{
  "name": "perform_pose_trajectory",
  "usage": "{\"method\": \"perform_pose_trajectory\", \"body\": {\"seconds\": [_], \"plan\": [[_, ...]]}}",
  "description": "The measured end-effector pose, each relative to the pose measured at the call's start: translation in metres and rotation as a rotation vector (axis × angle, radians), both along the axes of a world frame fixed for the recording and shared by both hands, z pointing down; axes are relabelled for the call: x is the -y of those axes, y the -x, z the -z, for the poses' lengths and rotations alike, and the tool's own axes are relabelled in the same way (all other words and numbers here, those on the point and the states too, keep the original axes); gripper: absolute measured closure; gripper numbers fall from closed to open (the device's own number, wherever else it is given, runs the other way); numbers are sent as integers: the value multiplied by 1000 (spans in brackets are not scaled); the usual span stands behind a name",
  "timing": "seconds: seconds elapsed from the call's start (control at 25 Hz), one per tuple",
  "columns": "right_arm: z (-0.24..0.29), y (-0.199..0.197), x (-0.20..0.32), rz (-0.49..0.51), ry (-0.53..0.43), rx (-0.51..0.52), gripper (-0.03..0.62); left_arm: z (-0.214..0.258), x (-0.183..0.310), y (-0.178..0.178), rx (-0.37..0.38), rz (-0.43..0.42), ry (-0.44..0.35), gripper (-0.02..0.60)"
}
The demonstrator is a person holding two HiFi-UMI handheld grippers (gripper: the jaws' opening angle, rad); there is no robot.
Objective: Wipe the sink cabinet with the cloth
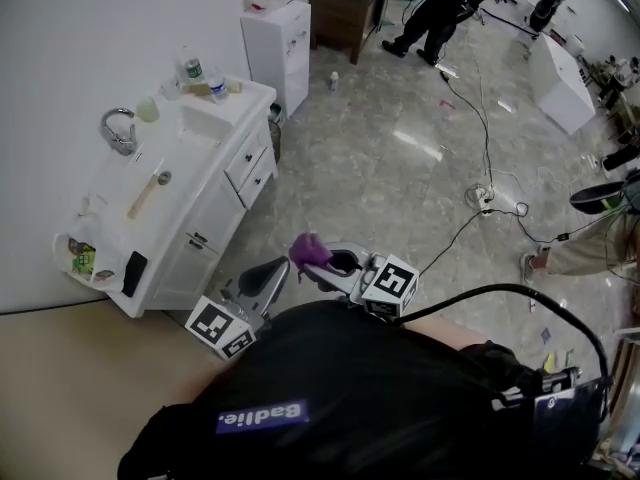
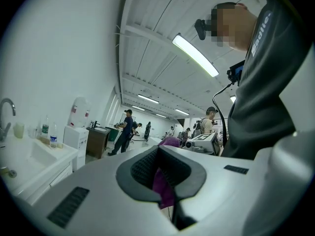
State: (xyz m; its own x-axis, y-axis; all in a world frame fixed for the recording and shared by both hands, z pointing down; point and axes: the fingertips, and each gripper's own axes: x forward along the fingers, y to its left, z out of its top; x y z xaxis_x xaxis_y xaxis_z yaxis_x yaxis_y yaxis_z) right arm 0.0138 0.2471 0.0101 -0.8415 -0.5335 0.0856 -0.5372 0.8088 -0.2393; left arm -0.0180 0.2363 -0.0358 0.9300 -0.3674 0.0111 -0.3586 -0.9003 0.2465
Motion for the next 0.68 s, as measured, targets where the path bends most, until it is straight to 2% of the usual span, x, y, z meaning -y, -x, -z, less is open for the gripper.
{"method": "perform_pose_trajectory", "body": {"seconds": [0.68], "plan": [[-7,2,-18,8,13,-27,525,-2,-20,-1,23,-4,-14,577]]}}
